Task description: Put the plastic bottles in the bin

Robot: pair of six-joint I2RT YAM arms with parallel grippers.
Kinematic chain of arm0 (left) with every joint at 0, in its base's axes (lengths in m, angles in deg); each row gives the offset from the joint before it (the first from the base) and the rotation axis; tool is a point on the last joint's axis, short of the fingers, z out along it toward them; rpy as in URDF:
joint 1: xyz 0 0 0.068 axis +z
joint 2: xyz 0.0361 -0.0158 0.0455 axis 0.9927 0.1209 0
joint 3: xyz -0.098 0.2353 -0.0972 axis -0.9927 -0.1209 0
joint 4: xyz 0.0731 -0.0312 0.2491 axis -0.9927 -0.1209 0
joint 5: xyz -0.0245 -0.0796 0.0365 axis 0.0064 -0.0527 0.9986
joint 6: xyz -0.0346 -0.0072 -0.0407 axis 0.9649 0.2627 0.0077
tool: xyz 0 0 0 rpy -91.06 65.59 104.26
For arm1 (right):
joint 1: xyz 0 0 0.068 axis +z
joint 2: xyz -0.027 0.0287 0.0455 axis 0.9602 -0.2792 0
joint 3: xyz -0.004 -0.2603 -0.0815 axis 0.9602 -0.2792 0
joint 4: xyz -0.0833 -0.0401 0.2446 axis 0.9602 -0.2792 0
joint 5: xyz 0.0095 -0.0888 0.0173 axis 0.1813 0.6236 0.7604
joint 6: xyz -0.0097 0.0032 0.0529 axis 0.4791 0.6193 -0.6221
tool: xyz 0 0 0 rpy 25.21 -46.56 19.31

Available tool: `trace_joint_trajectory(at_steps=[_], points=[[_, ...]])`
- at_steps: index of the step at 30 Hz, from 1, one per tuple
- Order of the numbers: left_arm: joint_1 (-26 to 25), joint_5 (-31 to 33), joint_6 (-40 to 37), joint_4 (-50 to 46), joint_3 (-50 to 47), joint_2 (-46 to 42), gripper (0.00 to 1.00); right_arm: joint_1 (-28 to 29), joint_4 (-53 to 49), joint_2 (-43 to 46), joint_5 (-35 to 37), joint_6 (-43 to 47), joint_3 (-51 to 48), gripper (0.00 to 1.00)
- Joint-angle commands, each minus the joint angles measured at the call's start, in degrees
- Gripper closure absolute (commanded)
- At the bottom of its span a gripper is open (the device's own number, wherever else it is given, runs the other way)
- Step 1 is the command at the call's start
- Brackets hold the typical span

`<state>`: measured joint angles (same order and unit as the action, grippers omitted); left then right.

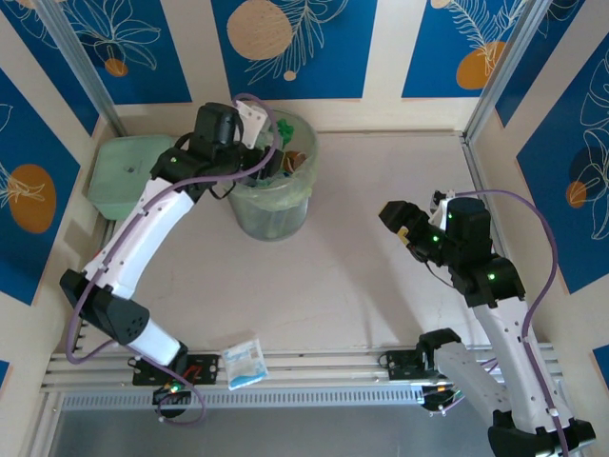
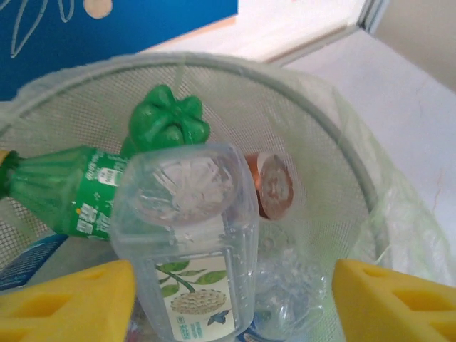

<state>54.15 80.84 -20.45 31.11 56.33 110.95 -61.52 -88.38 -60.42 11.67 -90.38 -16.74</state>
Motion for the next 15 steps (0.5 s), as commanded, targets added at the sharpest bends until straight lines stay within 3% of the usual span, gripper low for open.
trace_joint_trajectory(at_steps=[1, 10, 15], points=[[1.9, 0.73, 2.36, -0.63, 5.82, 3.86, 0.42, -0.32, 0.3, 0.05, -1.77, 0.9, -0.66, 0.12], [4.48, -8.81, 8.39, -5.81, 18.76, 16.39, 0.97, -0.33, -1.19, 0.23, -1.24, 2.05, 0.03, 0.14], [3.3, -10.49, 10.05, -3.7, 14.34, 16.75, 1.0, -0.55, -1.71, 0.48, -0.49, 2.68, 0.31, 0.14]])
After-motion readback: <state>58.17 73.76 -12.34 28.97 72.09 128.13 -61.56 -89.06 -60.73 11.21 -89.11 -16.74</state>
